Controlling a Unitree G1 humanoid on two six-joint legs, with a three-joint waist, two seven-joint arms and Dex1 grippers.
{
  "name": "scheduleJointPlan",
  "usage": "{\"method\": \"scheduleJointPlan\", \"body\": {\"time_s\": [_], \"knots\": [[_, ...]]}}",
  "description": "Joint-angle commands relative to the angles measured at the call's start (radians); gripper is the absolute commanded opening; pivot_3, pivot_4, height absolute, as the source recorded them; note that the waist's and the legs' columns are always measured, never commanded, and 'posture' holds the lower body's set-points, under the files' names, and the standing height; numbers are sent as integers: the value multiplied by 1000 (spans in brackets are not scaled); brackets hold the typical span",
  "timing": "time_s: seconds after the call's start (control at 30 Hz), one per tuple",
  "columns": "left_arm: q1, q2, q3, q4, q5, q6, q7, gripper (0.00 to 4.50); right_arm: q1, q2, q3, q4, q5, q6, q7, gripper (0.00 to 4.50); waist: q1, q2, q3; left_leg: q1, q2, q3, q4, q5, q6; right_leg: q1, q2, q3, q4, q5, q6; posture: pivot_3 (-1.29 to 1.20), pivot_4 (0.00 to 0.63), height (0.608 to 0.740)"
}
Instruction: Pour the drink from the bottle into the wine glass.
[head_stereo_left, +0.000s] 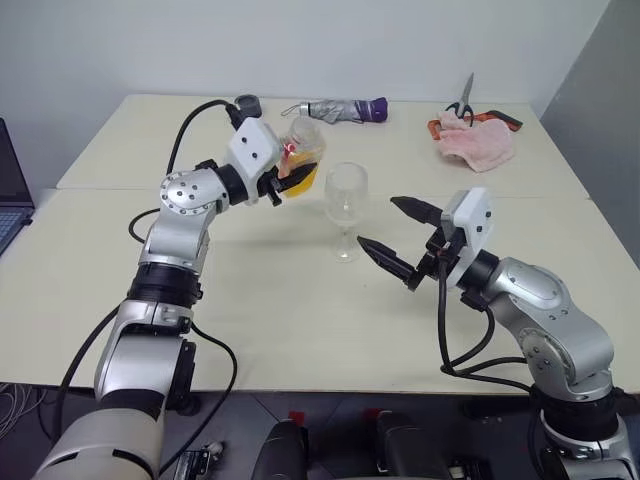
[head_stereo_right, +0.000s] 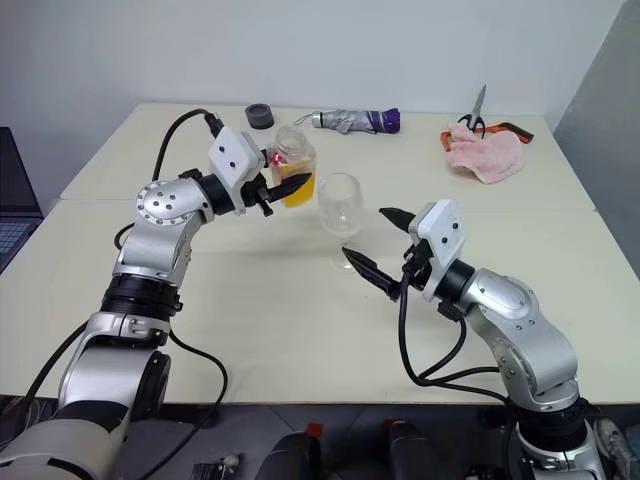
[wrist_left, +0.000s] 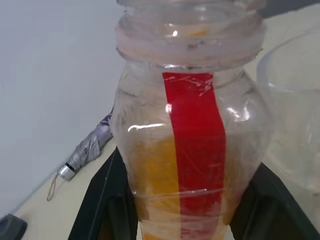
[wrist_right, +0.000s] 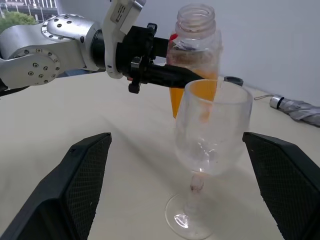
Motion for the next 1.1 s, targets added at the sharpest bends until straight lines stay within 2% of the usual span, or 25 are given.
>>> {"method": "scheduleJointPlan", "body": {"time_s": [0.03,0.37,1.1], "knots": [[-79,17,-12,53,58,-154,10,1797,-12,8,-4,-24,23,-21,8,4500,1,0,0,0,0,0,0,0,0,0,0,0,0,0,0,0,150,740],[-163,19,-71,237,207,-413,84,1797,-30,20,21,14,-16,-16,-42,4500,2,0,0,-1,0,0,0,0,0,0,0,0,0,0,0,0,150,740],[-321,38,-198,443,516,-697,405,1797,-36,41,15,26,-67,-6,-112,4500,2,0,0,-1,-1,0,0,0,0,-1,-1,0,0,0,0,0,150,740]]}}
